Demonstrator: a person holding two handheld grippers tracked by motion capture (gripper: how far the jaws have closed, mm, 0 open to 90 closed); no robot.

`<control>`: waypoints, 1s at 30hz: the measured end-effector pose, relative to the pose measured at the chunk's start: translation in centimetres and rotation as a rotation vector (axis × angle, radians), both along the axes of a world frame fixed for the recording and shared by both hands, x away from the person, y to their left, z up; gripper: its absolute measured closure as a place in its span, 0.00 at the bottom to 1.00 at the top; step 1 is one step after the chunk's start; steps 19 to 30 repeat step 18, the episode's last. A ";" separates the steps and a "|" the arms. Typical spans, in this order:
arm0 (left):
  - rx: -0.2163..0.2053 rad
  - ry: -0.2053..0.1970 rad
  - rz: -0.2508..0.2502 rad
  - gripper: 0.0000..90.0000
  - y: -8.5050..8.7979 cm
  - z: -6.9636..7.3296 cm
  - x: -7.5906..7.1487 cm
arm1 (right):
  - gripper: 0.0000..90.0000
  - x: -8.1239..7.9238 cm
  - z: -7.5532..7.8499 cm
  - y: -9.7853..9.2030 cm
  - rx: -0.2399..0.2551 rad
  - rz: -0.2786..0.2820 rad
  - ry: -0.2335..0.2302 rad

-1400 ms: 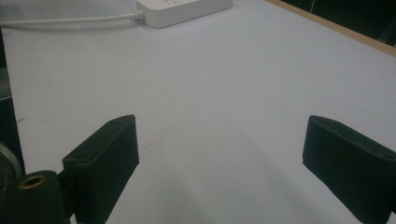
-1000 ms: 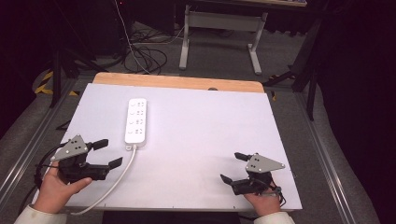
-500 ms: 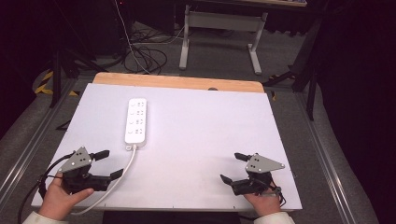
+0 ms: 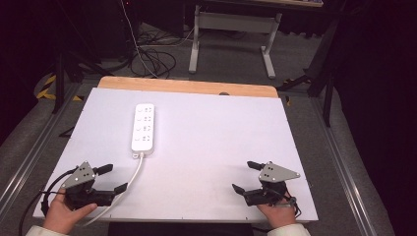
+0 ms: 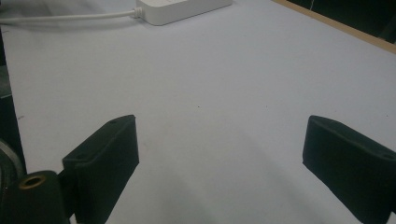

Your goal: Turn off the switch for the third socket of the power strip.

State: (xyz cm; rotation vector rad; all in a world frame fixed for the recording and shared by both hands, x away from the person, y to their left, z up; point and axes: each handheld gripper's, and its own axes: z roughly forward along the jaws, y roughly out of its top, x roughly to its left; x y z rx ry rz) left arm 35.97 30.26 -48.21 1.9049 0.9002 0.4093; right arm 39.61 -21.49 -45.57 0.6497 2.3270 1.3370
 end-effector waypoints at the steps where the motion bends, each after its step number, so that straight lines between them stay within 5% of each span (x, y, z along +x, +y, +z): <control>1: -0.006 0.007 0.003 0.16 0.1 0.1 0.0 | 0.12 0.0 0.0 0.0 0.001 -0.001 0.001; 6: -0.043 0.019 0.032 0.16 0.5 0.3 0.1 | 0.12 0.0 0.0 0.0 -0.001 -0.001 0.001; 17: -0.007 -0.043 0.038 0.16 0.5 0.6 -0.2 | 0.12 0.0 0.0 0.0 -0.007 -0.003 0.006; 30: -0.011 -0.042 0.040 0.16 0.5 0.6 -0.2 | 0.12 0.0 0.0 0.0 -0.006 -0.002 0.007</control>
